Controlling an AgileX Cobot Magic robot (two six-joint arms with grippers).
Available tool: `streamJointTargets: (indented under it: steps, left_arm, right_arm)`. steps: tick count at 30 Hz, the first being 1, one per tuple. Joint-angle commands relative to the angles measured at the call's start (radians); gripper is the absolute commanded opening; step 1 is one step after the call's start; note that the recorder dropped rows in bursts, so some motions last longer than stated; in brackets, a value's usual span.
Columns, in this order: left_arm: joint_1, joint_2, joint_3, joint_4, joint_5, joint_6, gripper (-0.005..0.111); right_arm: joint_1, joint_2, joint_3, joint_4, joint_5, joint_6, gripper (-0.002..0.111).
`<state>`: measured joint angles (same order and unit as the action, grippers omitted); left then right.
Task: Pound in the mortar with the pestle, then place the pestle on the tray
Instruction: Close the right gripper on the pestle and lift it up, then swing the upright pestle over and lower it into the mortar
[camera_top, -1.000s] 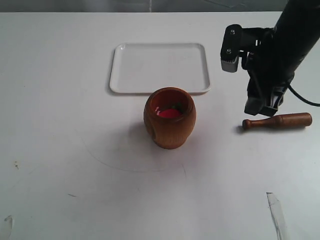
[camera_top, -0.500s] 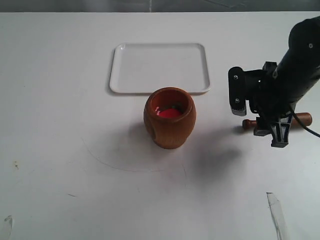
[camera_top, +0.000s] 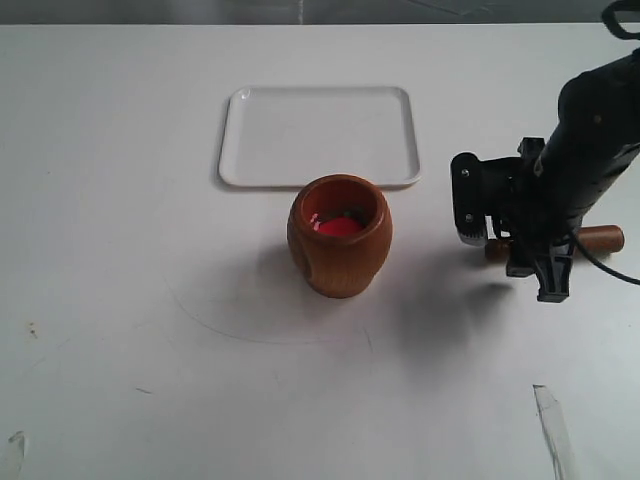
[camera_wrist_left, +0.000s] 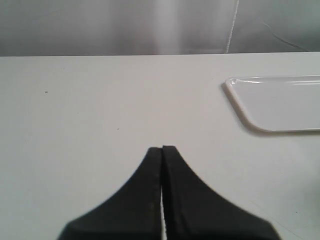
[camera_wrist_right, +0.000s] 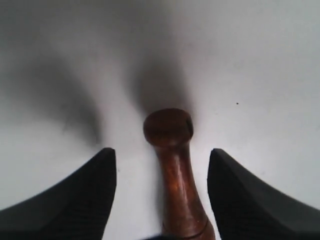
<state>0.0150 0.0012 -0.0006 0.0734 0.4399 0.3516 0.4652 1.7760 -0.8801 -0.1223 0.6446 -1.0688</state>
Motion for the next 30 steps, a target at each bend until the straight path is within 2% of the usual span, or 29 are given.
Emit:
streamJointTargets:
  steps: [1,3,5,7,9,16,21,22,23,24,25,27,29,30]
  left_arm:
    - [-0.008,-0.001,0.001,-0.007,-0.003,-0.008,0.000]
    - [-0.008,-0.001,0.001,-0.007,-0.003,-0.008,0.000]
    - [-0.008,-0.001,0.001,-0.007,-0.003,-0.008,0.000]
    - [-0.008,-0.001,0.001,-0.007,-0.003,-0.008,0.000]
    - [-0.008,-0.001,0.001,-0.007,-0.003,-0.008,0.000]
    - [-0.008,-0.001,0.001,-0.007,-0.003,-0.008,0.000]
    - [-0.008,-0.001,0.001,-0.007,-0.003,-0.008,0.000]
    - [-0.008,-0.001,0.001,-0.007,-0.003,-0.008,0.000]
    - [-0.008,-0.001,0.001,-0.007,-0.003,-0.008,0.000]
    - [-0.008,-0.001,0.001,-0.007,-0.003,-0.008,0.000]
    - [-0.008,-0.001,0.001,-0.007,-0.003,-0.008,0.000]
    - [-0.008,-0.001,0.001,-0.007,-0.003,-0.008,0.000]
    - [-0.008,-0.001,0.001,-0.007,-0.003,-0.008,0.000]
    - [-0.008,-0.001,0.001,-0.007,-0.003,-0.008,0.000]
  right_arm:
    - [0.000,0.033,0.005,-0.016,-0.031,0.006,0.048]
    - [0.000,0.046,0.005,-0.021,-0.039,0.008,0.045]
    - [0.000,0.056,0.005,-0.030,-0.047,0.008,0.038]
    - [0.000,0.061,0.005,-0.037,-0.060,0.008,0.022]
    - [0.000,0.055,0.005,-0.037,-0.088,0.026,0.000]
    - [-0.002,-0.131,0.005,-0.045,-0.394,0.264,0.000]
    - [-0.002,-0.332,0.010,0.035,-0.744,0.525,0.000]
    - [-0.002,-0.365,0.023,0.068,-0.835,0.595,0.000]
    - [0.002,-0.418,0.081,0.066,-1.023,0.772,0.000]
    - [0.005,-0.439,0.126,0.020,-1.143,0.886,0.000]
    - [0.005,-0.459,0.226,-0.114,-1.421,1.108,0.000]
    - [0.005,-0.443,0.373,-0.280,-1.753,1.276,0.000]
    - [0.005,-0.406,0.477,-0.346,-1.866,1.320,0.000]
    - [0.005,-0.394,0.500,-0.362,-1.866,1.324,0.000]
